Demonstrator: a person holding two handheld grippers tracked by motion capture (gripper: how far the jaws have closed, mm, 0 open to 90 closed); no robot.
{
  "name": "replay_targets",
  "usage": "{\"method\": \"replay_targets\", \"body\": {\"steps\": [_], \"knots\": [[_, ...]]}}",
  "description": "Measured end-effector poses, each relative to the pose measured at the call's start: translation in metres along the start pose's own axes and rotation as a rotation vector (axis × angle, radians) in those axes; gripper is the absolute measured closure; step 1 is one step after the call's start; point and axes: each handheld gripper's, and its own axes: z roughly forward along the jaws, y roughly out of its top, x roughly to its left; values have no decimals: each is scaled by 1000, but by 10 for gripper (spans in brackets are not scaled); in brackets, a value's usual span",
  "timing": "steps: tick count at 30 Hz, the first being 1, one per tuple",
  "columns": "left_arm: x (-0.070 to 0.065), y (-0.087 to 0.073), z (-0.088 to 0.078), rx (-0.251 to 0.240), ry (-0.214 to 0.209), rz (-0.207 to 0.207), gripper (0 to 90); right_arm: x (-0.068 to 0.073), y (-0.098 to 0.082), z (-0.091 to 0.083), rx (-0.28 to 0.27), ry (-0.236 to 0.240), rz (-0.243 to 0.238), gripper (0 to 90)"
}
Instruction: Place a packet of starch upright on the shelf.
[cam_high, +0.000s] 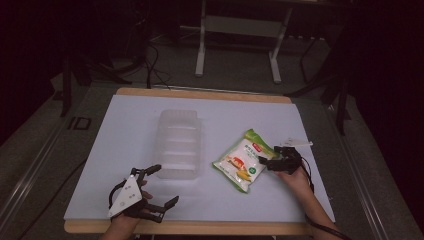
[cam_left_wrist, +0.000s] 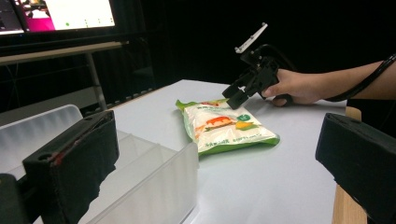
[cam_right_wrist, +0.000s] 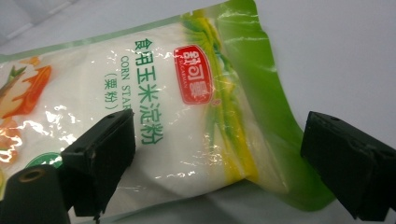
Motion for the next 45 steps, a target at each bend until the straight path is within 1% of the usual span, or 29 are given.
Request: {"method": "replay_targets", "body": {"steps": [2,3,4,5,6,7,8,9,11,12,13,16,19,24,26,28,29,33,34,35,36,37,39,45], "knots": [[0,0,0,0,0,-1,0,-1,0,1,17,13,11,101],[0,0,0,1,0,-1,0,0,1,2,32,19,4,109],[0,0,1,1,0,-2,0,0,1,2,32,19,4,109],[0,0,1,3,0,0,0,1,1,3,49,21,2,138],[0,0,1,3,-1,3,0,1,1,3,49,21,2,138],[-1,0,1,5,-1,3,0,2,2,4,58,26,-3,184],[-1,0,1,5,-1,3,0,2,2,4,58,26,-3,184],[-1,0,2,7,-2,2,0,3,2,4,64,31,2,208],[-1,0,2,7,-2,2,0,4,2,3,70,39,5,208],[-1,0,2,8,-3,1,0,5,3,3,78,48,14,303],[-1,0,3,9,-2,2,0,6,3,2,79,47,15,326],[-1,0,3,8,-5,0,0,6,2,2,73,46,13,352],[-2,0,3,9,-5,0,0,7,4,1,86,40,8,451],[-1,0,3,9,-5,-3,0,9,6,1,91,30,5,530],[-2,0,3,10,-4,-3,0,10,7,0,93,25,2,619],[-1,0,3,17,3,2,0,13,9,-1,99,9,-11,659],[-1,0,3,19,8,3,0,15,9,-1,99,-5,-26,688],[-1,0,2,17,11,0,0,20,14,-1,120,-28,-57,731],[-1,0,2,17,11,0,0,20,14,-1,120,-28,-57,731],[-1,0,2,17,16,2,0,23,16,-1,129,-41,-83,736],[-1,0,2,19,17,3,0,24,16,-1,131,-47,-94,741],[-1,0,2,19,17,3,0,24,16,-1,131,-47,-94,741],[-1,0,2,21,18,2,0,23,18,-3,122,-32,-90,763],[0,0,3,20,17,-1,0,23,23,-10,106,-11,-96,775]]}}
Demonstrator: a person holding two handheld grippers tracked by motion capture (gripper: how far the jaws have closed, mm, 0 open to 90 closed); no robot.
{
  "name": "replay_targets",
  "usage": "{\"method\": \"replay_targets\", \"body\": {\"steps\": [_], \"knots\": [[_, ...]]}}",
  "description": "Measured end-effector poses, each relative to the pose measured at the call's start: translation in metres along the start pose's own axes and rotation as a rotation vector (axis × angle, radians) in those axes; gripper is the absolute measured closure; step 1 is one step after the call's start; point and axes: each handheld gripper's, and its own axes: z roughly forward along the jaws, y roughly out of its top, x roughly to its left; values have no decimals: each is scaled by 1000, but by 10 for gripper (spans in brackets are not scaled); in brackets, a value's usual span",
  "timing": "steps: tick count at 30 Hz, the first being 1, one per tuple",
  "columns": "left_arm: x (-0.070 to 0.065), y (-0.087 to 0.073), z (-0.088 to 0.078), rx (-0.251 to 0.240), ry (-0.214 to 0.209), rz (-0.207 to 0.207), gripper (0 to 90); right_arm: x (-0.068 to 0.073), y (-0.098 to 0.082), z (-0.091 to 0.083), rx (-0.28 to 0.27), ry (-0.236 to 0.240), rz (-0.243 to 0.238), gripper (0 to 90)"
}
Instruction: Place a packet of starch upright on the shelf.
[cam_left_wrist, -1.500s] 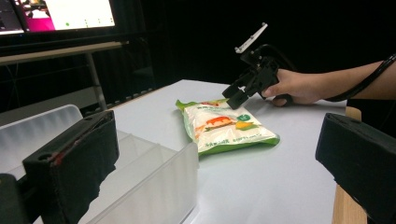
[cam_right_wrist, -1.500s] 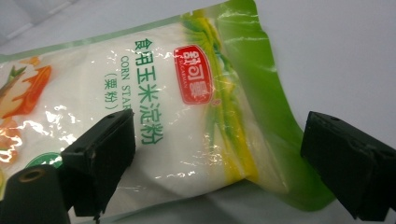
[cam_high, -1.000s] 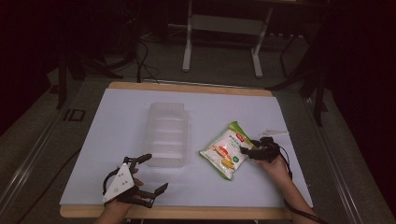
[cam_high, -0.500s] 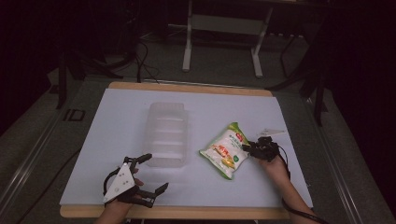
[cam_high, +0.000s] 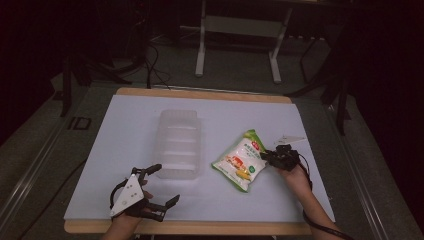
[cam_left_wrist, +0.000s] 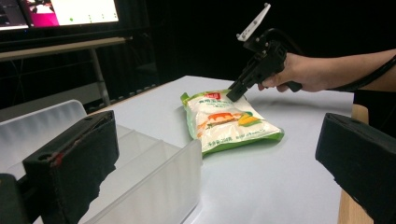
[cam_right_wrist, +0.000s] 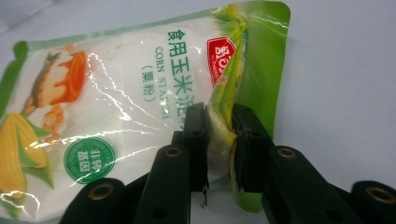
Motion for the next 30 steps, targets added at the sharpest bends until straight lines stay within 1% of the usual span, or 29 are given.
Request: {"method": "replay_targets", "body": {"steps": [5,6,7,10,12,15,19,21,22,23,24,25,27,28,29,30], "knots": [[0,0,0,1,2,3,0,1,5,-7,-23,18,-5,781],[0,0,0,1,2,2,0,1,6,-9,-27,15,-13,782],[0,0,0,1,1,2,0,3,8,-11,-38,15,-9,782],[0,0,0,1,2,4,0,7,12,-17,-69,1,-33,783],[0,0,0,1,1,3,0,11,15,-21,-87,0,-40,786],[0,0,0,1,0,3,0,16,20,-29,-118,14,-49,791],[0,0,0,3,-1,4,0,26,27,-42,-164,41,-78,799],[0,0,0,2,-4,3,0,31,31,-47,-173,49,-105,804],[-1,0,0,3,-4,4,0,33,32,-49,-181,57,-105,805],[-1,0,0,3,-3,6,0,35,34,-51,-187,66,-116,805],[-1,0,0,3,-4,6,0,38,36,-53,-192,64,-125,806],[-1,0,0,2,-4,4,0,39,37,-55,-204,74,-122,807],[0,0,0,1,-3,4,0,43,40,-59,-218,80,-131,808],[0,0,0,1,-3,3,0,44,41,-61,-221,91,-133,810],[0,0,0,2,-4,3,0,46,42,-63,-229,84,-146,810],[0,0,0,2,-4,3,0,47,43,-65,-237,86,-143,811]]}}
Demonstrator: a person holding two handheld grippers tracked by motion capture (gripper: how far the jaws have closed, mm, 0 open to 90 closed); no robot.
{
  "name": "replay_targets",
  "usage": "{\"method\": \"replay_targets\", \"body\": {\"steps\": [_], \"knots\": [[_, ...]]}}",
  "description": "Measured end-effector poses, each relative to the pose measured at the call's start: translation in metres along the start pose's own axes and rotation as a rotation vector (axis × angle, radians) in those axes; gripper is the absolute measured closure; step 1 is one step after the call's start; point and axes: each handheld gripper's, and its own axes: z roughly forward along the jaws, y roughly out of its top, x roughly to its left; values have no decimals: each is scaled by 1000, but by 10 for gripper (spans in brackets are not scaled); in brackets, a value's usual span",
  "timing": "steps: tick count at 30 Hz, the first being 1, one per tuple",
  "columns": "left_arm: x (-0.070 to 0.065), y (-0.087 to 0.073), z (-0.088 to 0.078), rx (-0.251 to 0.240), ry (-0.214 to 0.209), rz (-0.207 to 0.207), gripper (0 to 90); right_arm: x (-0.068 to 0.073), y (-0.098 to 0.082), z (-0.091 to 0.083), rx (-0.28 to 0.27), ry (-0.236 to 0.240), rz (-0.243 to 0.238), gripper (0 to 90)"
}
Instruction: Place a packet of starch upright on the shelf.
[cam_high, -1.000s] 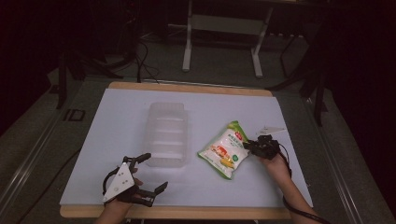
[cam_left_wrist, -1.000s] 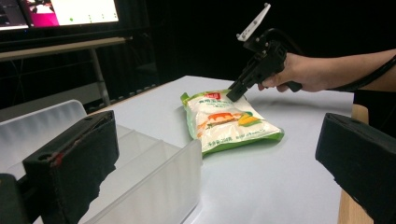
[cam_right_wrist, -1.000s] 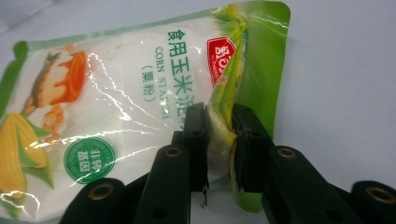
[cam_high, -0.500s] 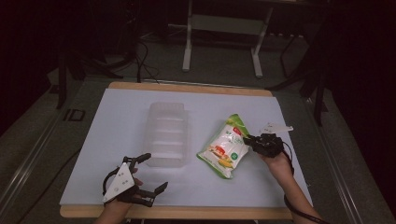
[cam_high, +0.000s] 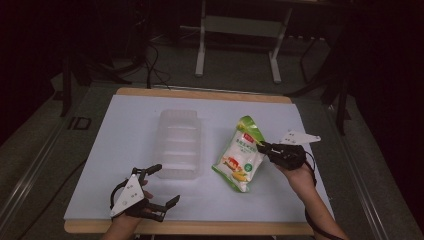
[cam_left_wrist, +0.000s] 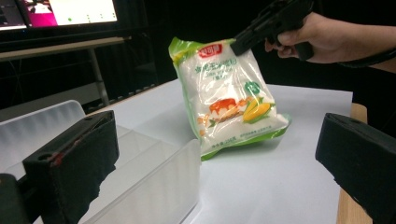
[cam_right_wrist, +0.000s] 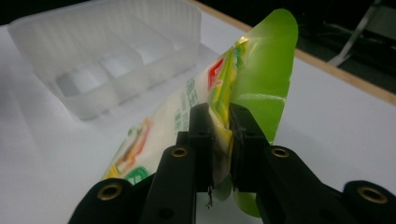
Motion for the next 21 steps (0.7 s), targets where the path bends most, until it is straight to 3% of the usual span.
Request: {"method": "replay_targets", "body": {"steps": [11,15,21], "knots": [[0,1,0,-24,-31,-28,0,9,13,-15,-64,22,-41,822],[-2,4,1,-37,-72,-52,0,11,19,-23,-84,28,-60,823],[-11,17,9,6,-166,-31,0,16,28,-36,-119,39,-90,828]]}}
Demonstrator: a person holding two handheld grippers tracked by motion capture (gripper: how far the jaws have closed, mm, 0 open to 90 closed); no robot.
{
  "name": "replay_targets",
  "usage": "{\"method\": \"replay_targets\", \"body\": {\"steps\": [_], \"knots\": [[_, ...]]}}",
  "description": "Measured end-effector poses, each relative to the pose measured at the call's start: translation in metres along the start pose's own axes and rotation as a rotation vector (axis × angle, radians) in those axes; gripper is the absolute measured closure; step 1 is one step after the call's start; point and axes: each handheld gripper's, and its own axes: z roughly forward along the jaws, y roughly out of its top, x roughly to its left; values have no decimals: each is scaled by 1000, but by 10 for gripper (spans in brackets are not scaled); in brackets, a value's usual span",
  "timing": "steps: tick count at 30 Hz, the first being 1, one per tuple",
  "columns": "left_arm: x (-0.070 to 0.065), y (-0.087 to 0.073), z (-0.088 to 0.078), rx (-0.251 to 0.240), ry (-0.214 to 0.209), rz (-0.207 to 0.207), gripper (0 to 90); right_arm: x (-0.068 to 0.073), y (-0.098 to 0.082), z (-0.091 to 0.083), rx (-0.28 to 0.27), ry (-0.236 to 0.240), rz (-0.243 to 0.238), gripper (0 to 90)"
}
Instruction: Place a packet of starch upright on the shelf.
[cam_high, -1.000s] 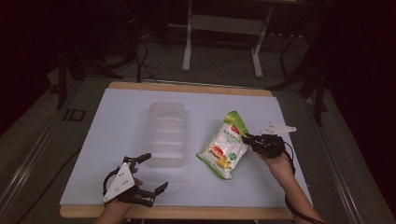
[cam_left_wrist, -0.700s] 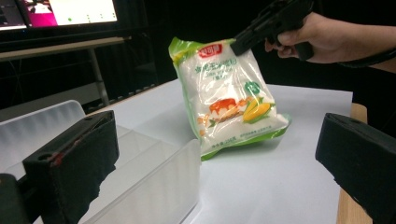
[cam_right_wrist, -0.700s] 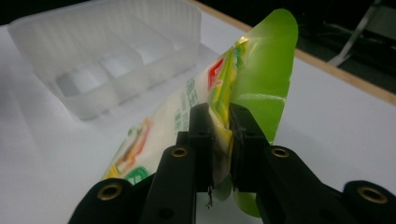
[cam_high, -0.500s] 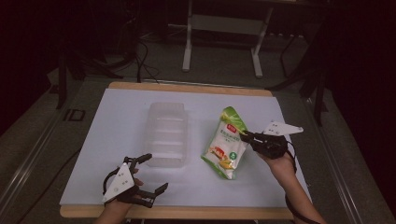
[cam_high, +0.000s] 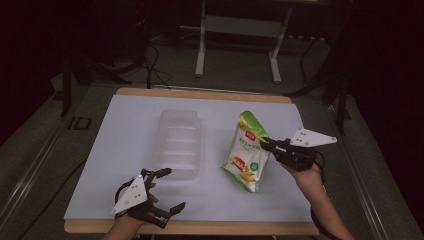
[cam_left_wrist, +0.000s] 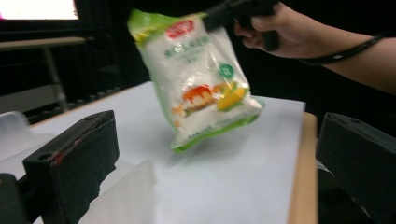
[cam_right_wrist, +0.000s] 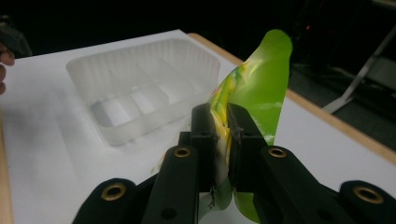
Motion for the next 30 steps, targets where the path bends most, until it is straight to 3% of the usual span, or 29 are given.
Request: {"method": "replay_targets", "body": {"steps": [4,9,10,12,15,18,19,23,24,26,30], "knots": [[-4,10,7,22,-6,41,0,5,7,-7,-15,20,-21,829],[-2,17,12,29,-9,6,37,13,17,-16,-41,30,-40,829],[2,23,16,66,-15,-81,33,16,22,-21,-61,39,-44,829],[6,29,19,71,-39,-120,17,18,25,-24,-73,49,-51,829],[12,38,24,67,-73,-142,13,24,34,-29,-91,67,-66,830],[15,47,28,46,-90,-170,13,28,39,-30,-91,79,-77,830],[17,57,33,18,-120,-194,13,32,43,-30,-97,96,-94,830],[18,70,42,8,-140,-184,13,39,51,-33,-121,120,-111,831],[20,76,48,16,-134,-155,13,41,53,-33,-131,125,-113,831],[24,80,54,32,-114,-137,13,44,57,-35,-143,138,-124,831],[33,85,65,58,-118,-139,13,52,65,-37,-162,160,-154,831]]}}
